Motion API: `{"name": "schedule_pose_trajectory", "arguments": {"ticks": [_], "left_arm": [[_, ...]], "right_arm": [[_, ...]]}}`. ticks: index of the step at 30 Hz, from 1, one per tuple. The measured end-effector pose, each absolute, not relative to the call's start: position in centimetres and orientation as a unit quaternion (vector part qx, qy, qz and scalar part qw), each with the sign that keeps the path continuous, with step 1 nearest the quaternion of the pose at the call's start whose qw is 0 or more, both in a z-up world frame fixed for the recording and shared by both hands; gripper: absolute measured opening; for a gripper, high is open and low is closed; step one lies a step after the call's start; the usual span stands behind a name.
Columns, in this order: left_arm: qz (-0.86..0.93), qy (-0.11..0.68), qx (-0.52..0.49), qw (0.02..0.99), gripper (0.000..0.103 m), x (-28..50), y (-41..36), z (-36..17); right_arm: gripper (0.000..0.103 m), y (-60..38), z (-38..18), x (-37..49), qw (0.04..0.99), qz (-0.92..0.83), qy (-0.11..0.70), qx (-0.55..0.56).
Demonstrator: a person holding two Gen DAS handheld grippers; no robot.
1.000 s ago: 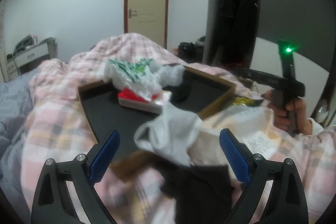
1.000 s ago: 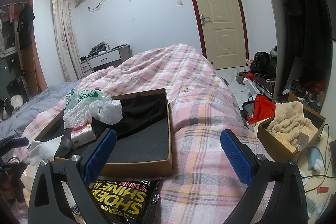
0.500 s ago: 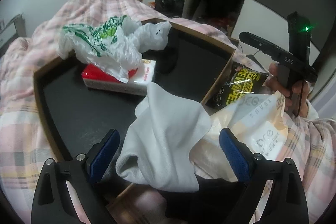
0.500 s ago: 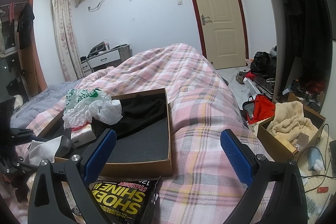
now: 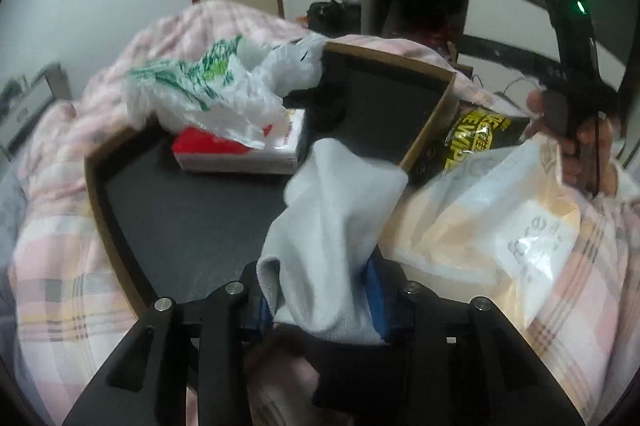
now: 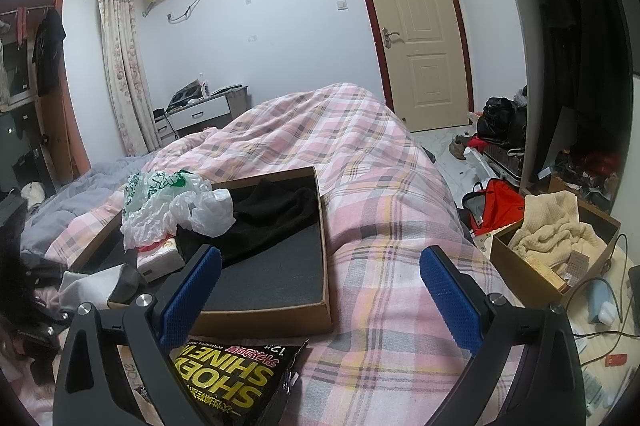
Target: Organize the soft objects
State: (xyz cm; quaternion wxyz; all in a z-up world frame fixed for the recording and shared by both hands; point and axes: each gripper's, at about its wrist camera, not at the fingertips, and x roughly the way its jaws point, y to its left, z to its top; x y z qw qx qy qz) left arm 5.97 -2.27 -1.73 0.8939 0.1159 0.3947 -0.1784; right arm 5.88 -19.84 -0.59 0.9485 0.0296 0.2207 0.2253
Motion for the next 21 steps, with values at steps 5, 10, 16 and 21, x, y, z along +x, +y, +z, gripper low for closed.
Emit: {"name": "schedule_pose_trajectory", "arguments": {"ticks": [5,10,16,21], "left_arm": [[-0.177,0.361,0.126,0.907,0.033,4.6,-2.7,-1.3],[-0.197,0.347,0.077,0.914,0.033,4.6,-1.3,-0.8],[-0.222,0.310,0.035,0.924,0.033,4.0,-0.7,0.1],[-0.232,0.266,0.017,0.936,0.024,2.6,-0.5,1.0]], "right_arm": [[0.099,-19.8,-0.6,5.8,0.949,0.225,0.220,0.030],[0.099,-19.9,-0.5,5.7,0.948,0.225,0.220,0.035],[0.099,-20.0,-0.5,5.7,0.948,0.226,0.220,0.035],[0.099,-20.0,-0.5,5.7,0.948,0.226,0.220,0.036]]}}
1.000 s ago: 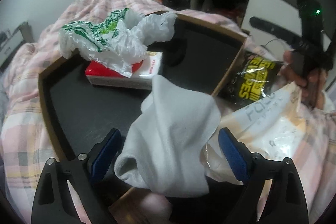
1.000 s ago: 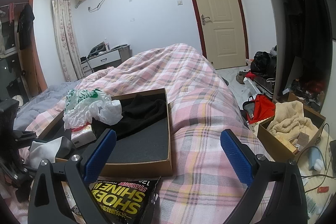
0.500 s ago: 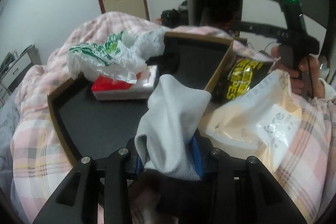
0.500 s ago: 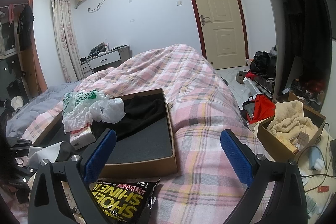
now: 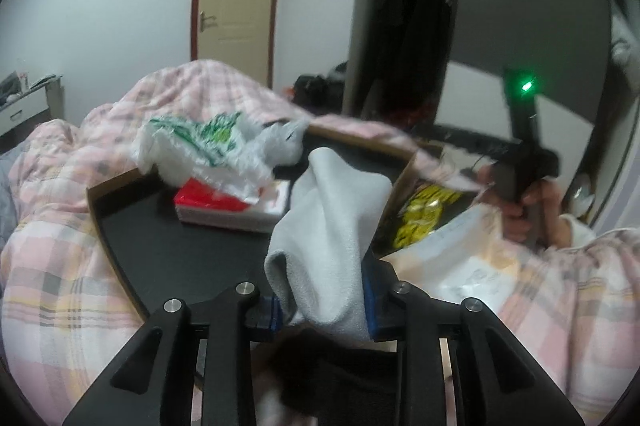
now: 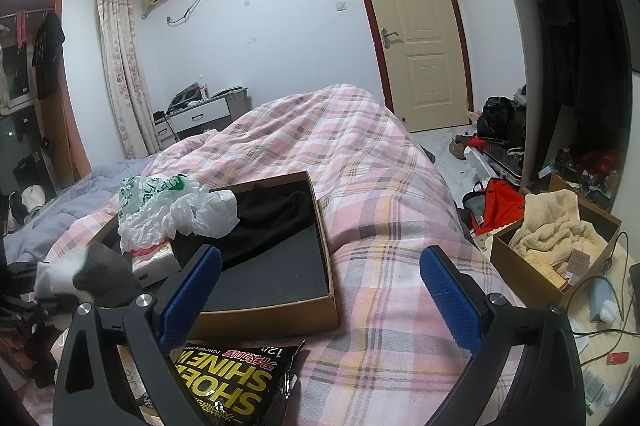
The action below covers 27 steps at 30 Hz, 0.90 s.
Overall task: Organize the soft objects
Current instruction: 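Carry the white cloth out of the box and drop it on the bed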
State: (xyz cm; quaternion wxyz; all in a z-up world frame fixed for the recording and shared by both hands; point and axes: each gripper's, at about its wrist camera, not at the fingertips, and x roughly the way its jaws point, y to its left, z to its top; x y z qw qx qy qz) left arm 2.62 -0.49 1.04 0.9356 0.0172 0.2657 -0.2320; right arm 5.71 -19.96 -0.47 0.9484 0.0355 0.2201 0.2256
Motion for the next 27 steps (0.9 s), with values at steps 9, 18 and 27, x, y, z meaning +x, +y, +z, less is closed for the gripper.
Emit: {"name": "schedule_pose_trajectory", "arguments": {"ticks": [9,18,27], "left_arm": [[-0.312,0.204,0.018,0.928,0.022,-2.4,-1.4,3.3],[-0.371,0.299,0.142,0.867,0.024,-4.6,-6.3,0.1],[-0.363,0.317,0.149,0.864,0.074,-5.3,-5.9,0.0]], "right_arm": [[0.099,-20.1,-0.5,5.7,0.948,0.226,0.220,0.035],[0.099,-20.1,-0.5,5.7,0.948,0.225,0.222,0.034],[0.099,-20.1,-0.5,5.7,0.948,0.225,0.222,0.035]]}}
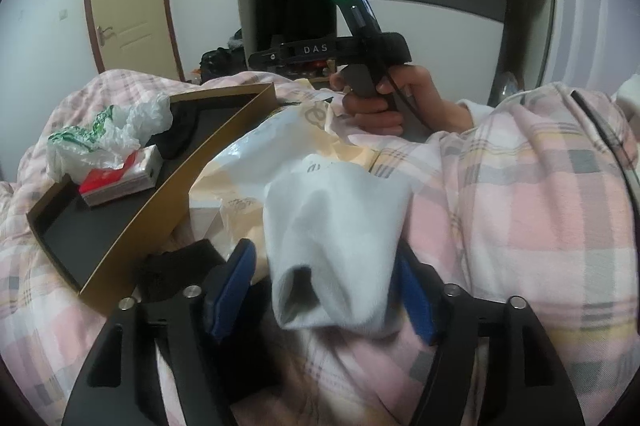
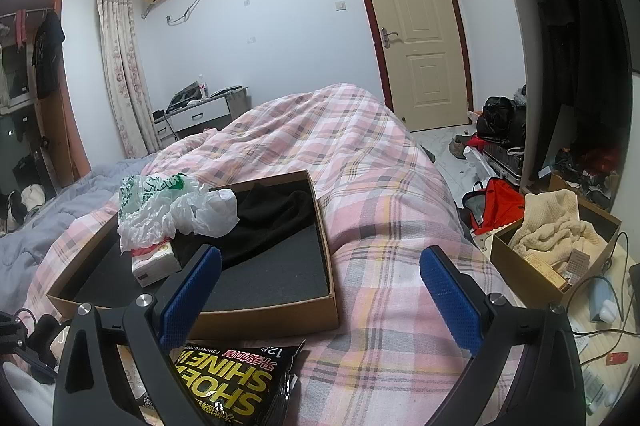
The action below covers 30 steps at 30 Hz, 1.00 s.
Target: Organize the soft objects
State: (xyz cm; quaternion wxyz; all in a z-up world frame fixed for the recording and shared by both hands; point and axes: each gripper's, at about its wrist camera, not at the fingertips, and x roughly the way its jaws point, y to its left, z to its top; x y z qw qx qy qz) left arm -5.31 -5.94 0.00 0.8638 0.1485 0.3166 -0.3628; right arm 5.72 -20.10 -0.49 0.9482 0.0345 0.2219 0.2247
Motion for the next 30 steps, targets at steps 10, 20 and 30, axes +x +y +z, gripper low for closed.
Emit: {"name": "schedule_pose_trajectory", "arguments": {"ticks": [10,20,30], "left_arm": [[-0.349,0.231,0.089,0.904,0.101,-8.1,-1.3,4.2],[-0.169,0.099,-0.084,0.977,0.103,-5.6,4.5,5.6],[0.029,0.091,-0.209,0.973,0.103,-2.1,8.9,0.5]], "right_arm": [[0.099,-20.1,-0.5,5.7,0.948,0.225,0.222,0.034],[0.099,-20.1,-0.5,5.7,0.948,0.225,0.222,0.034],[0.099,-20.2,-0.5,5.7,0.948,0.224,0.223,0.034]]}}
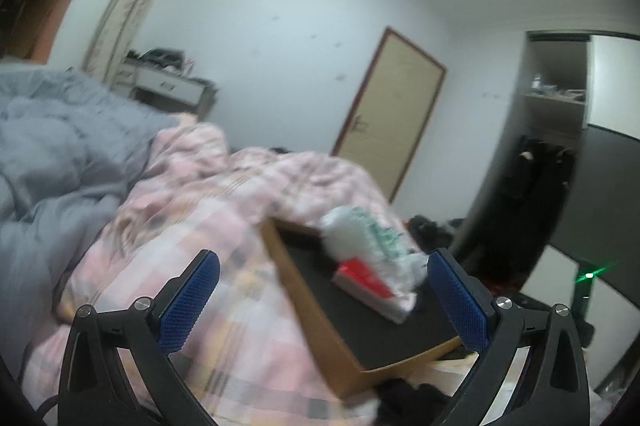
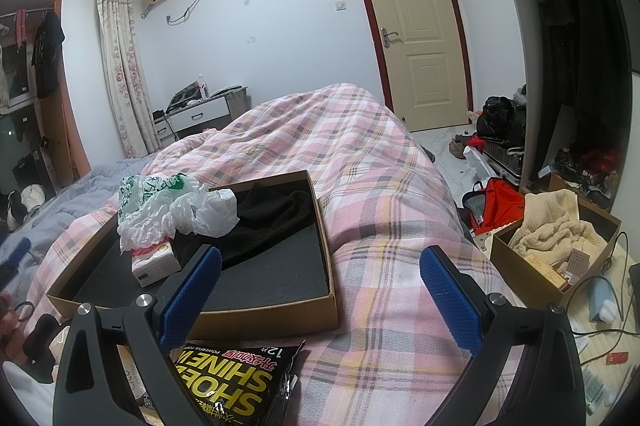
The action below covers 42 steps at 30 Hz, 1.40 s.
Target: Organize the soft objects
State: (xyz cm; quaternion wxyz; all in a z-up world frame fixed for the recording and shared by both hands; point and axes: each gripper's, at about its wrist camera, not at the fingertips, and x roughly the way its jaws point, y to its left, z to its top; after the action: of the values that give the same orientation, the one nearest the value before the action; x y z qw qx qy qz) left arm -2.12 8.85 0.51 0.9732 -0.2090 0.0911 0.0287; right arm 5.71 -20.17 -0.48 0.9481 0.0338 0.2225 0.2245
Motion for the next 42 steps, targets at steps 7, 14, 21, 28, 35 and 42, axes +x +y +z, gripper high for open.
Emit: {"name": "schedule_pose_trajectory", "arguments": {"ticks": [7,14,21,28,35,42], "left_arm": [[0.042,0.100,-0.176,0.978,0.103,-1.9,8.1,0.2],[0.047,0.112,-0.146,0.982,0.103,-2.0,6.9,0.5],[0.048,0.113,-0.139,0.983,0.103,-1.9,6.7,0.6],[0.044,0.115,-0.126,0.984,0.103,-2.1,6.2,0.7],[0.045,0.115,-0.125,0.984,0.103,-2.0,6.2,0.8],[0.049,0.117,-0.118,0.985,0.103,-2.0,6.0,0.7]], "right_arm": [[0.099,-20.2,-0.5,5.7,0.948,0.224,0.224,0.034],[0.099,-20.2,-0.5,5.8,0.948,0.224,0.224,0.034],[0.099,-20.3,-0.5,5.8,0.948,0.224,0.224,0.035],[0.099,-20.3,-0.5,5.8,0.948,0.224,0.224,0.034],[0.099,-20.3,-0.5,5.8,0.948,0.224,0.224,0.035],[0.099,-20.4,-0.5,5.8,0.948,0.224,0.224,0.034]]}}
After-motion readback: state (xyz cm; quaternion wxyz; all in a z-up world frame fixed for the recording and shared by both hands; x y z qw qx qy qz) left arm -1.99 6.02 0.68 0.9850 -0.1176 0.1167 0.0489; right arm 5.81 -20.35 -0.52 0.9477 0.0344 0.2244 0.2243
